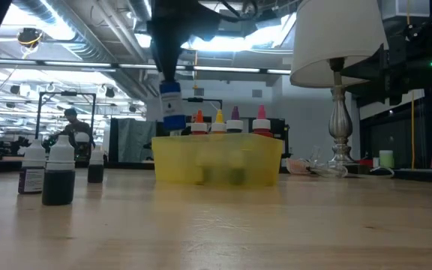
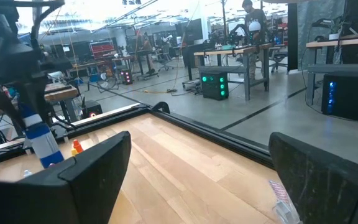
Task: Pick & Place food coloring
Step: Put the large blue food coloring bottle into the yellow bin
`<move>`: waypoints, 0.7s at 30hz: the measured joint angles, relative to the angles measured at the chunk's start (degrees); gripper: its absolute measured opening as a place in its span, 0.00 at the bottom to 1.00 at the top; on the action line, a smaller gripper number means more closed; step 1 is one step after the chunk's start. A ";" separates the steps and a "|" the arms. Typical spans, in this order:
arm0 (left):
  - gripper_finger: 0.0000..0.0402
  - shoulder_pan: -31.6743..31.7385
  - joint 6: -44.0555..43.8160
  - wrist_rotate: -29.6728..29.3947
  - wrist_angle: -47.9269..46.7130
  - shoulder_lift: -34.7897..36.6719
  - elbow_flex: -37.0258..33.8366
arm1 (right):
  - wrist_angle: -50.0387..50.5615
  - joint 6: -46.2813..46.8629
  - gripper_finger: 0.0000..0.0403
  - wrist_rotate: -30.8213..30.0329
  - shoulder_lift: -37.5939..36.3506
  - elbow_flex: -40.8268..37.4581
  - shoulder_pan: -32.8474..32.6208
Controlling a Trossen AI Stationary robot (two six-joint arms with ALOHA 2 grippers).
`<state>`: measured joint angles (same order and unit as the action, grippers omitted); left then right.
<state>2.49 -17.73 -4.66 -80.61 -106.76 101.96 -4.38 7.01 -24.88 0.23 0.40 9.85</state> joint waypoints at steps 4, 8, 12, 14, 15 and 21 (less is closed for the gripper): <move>0.29 0.42 0.10 -0.84 -0.23 -2.04 1.26 | 0.01 0.00 0.95 0.00 0.00 0.00 0.00; 0.29 0.70 0.12 -0.81 -0.49 -3.16 1.35 | 0.01 0.00 0.95 0.00 0.00 0.00 0.00; 0.29 0.68 0.99 -1.76 -0.16 -4.16 1.33 | 0.01 0.00 0.95 0.00 -0.02 0.00 0.00; 0.29 0.66 1.44 -2.93 0.34 -4.32 1.33 | -0.01 0.00 0.95 0.00 -0.02 0.00 0.00; 0.29 0.69 1.81 -3.46 1.11 -4.65 1.35 | 0.02 0.00 0.95 0.00 -0.02 0.00 0.00; 0.29 1.65 2.52 -3.57 1.59 -6.22 1.37 | 0.00 0.00 0.95 0.00 -0.02 -0.01 0.00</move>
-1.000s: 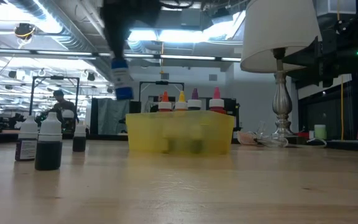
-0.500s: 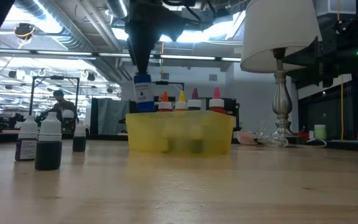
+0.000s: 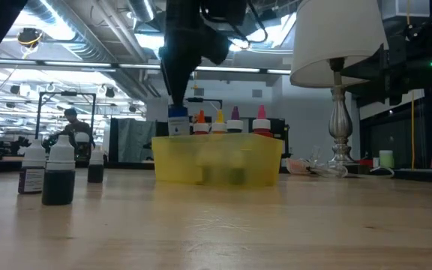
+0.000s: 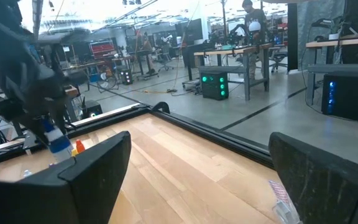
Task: Pick & Place food coloring
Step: Put the large blue food coloring bottle into the yellow bin
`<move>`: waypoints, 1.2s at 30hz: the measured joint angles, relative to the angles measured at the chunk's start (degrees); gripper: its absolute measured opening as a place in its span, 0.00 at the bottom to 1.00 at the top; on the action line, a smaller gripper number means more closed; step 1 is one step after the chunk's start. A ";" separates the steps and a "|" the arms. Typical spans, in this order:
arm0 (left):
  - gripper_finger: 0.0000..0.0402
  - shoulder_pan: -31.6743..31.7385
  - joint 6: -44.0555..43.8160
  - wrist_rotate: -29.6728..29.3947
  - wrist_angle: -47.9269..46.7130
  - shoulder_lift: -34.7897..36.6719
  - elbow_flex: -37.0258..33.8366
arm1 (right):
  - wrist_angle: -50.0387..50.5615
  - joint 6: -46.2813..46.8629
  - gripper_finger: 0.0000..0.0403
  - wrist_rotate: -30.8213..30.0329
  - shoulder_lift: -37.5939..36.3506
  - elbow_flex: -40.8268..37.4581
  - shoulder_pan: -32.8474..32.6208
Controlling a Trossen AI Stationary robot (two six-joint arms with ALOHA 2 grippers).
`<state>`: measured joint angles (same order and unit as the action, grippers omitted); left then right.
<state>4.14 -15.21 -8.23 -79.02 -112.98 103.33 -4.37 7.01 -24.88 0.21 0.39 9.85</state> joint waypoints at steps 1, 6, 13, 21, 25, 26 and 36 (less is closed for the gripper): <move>0.29 0.15 0.48 0.11 0.01 -0.55 -0.08 | -0.01 0.00 0.95 0.00 0.01 0.01 0.00; 0.29 0.52 1.69 0.22 1.32 -1.65 -0.09 | -0.01 0.00 0.95 0.00 0.02 0.01 0.00; 0.29 1.57 2.95 0.16 3.04 -2.14 -0.44 | -0.01 0.00 0.95 0.00 0.02 0.01 0.00; 0.30 1.69 3.89 0.62 4.56 -2.18 -4.57 | 0.00 0.00 0.95 0.00 0.04 0.00 0.00; 0.30 1.68 4.51 0.53 5.57 -2.18 -5.24 | -0.01 0.00 0.95 0.00 0.04 0.01 0.00; 0.29 1.70 4.51 0.30 5.89 -2.18 -5.24 | 0.01 0.00 0.95 0.00 0.04 0.01 0.00; 0.30 1.75 5.53 -0.82 8.35 -2.70 -5.27 | -0.01 0.00 0.95 0.00 0.04 0.01 0.00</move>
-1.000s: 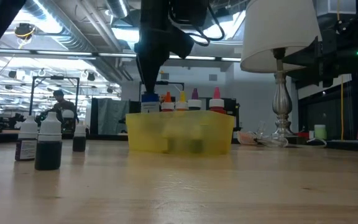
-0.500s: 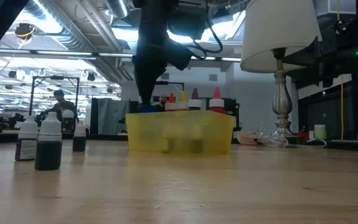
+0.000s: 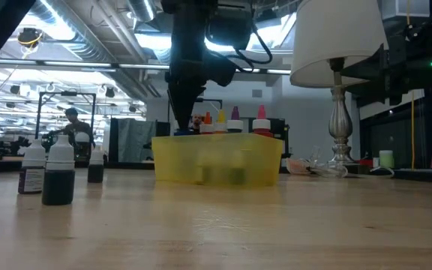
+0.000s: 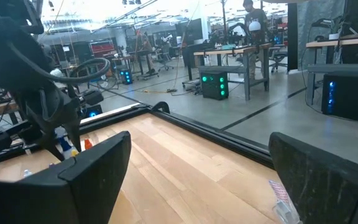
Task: Pick & Place food coloring
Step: Put the large blue food coloring bottle into the yellow bin
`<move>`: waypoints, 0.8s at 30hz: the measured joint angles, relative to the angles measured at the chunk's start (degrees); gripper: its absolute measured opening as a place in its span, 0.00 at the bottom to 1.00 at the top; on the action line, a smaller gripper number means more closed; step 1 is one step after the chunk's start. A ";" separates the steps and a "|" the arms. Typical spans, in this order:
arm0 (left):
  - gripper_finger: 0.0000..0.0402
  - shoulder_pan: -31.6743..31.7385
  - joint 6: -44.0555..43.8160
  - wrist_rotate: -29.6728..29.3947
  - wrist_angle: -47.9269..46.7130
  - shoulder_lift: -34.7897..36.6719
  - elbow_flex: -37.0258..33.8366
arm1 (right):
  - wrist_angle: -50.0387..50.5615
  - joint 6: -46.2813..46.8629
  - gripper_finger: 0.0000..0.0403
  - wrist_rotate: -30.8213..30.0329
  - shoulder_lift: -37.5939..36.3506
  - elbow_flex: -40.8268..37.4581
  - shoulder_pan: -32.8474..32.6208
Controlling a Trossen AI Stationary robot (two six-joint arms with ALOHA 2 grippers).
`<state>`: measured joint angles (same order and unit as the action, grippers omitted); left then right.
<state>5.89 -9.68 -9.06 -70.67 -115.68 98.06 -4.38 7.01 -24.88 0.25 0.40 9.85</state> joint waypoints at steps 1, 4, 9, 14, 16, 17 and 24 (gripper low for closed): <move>0.29 0.00 0.01 0.02 0.02 0.00 0.00 | 0.01 0.00 0.95 0.00 0.00 0.00 0.00; 0.30 0.00 0.01 0.06 0.24 0.02 0.00 | 0.00 0.00 0.95 0.00 0.00 0.00 0.00; 0.39 0.02 -0.01 0.98 0.16 0.02 0.00 | 0.02 0.00 0.95 0.00 0.00 0.00 0.00; 0.47 0.02 -0.10 1.08 0.17 0.02 0.00 | 0.00 0.00 0.95 0.00 0.00 0.00 0.00; 0.50 0.02 -0.49 0.57 0.15 0.02 0.00 | 0.02 0.00 0.95 0.00 0.00 -0.02 0.00; 0.51 0.01 -0.55 0.18 0.16 0.02 0.00 | 0.00 0.00 0.95 0.00 0.00 0.00 0.00; 0.61 0.02 -1.56 1.31 -0.12 0.02 1.47 | 0.02 0.00 0.95 0.00 0.00 0.00 0.00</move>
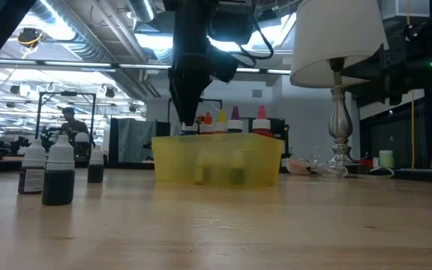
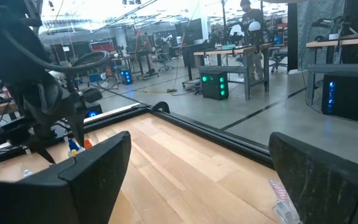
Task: Pick & Place food coloring
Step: Put the large blue food coloring bottle into the yellow bin, then put the small red food coloring bottle into the yellow bin
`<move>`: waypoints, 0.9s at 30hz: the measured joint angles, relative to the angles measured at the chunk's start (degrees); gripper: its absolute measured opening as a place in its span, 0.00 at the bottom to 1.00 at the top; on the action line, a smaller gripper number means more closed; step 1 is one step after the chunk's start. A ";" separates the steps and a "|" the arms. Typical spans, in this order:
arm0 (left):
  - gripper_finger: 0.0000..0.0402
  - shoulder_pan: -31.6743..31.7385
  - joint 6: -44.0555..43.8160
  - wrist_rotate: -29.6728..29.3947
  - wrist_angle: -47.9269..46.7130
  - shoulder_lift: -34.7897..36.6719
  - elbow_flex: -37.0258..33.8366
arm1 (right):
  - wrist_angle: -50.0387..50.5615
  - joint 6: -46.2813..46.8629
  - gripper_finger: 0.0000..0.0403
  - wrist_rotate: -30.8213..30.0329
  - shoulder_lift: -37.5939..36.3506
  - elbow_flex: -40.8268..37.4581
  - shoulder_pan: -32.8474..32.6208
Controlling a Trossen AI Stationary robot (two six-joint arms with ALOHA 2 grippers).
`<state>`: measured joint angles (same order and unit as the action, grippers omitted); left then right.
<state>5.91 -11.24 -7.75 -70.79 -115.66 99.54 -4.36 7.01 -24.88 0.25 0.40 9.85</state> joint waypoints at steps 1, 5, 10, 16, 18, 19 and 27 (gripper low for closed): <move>0.63 0.01 -0.12 0.46 -0.10 0.00 0.37 | -0.02 0.00 0.95 0.00 0.00 0.00 0.00; 0.70 -0.02 -0.20 1.19 0.22 1.35 1.34 | 0.00 0.00 0.95 0.00 0.00 0.00 0.00; 0.74 -0.28 -1.99 -0.42 -2.33 3.55 2.53 | -0.02 0.00 0.95 0.00 -0.02 -0.02 0.00; 0.73 -2.10 -7.25 -0.53 -6.41 7.01 2.86 | 0.00 0.00 0.95 0.00 -0.02 0.00 0.00; 0.73 -3.79 -8.40 -1.51 -6.37 8.26 2.08 | -0.02 0.00 0.95 0.00 -0.02 0.00 0.00; 0.73 -4.73 -8.94 -1.86 -6.22 9.18 1.36 | 0.00 0.00 0.95 0.00 -0.02 0.00 0.00; 0.73 -9.42 -15.36 -1.19 -1.15 15.97 -9.49 | 0.00 0.00 0.95 0.00 -0.01 0.00 0.00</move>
<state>-3.51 -26.60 -8.94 -71.94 -99.68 90.04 -4.36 7.01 -24.88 0.24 0.40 9.85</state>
